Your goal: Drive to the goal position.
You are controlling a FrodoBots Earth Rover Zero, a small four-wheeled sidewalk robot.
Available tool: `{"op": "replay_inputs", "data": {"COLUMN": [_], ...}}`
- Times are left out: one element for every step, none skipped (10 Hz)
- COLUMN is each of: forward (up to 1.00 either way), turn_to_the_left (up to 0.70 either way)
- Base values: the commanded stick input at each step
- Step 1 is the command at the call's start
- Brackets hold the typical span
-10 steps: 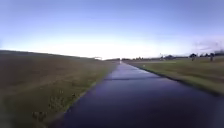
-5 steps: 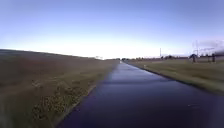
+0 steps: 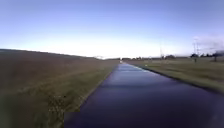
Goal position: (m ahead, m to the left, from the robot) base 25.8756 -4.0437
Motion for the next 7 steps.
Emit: {"op": "replay_inputs", "data": {"forward": [1.00,1.00,1.00,1.00,1.00,1.00,1.00], "turn_to_the_left": [-0.29,-0.37,-0.30,-0.14,-0.09,-0.09,-0.08]}}
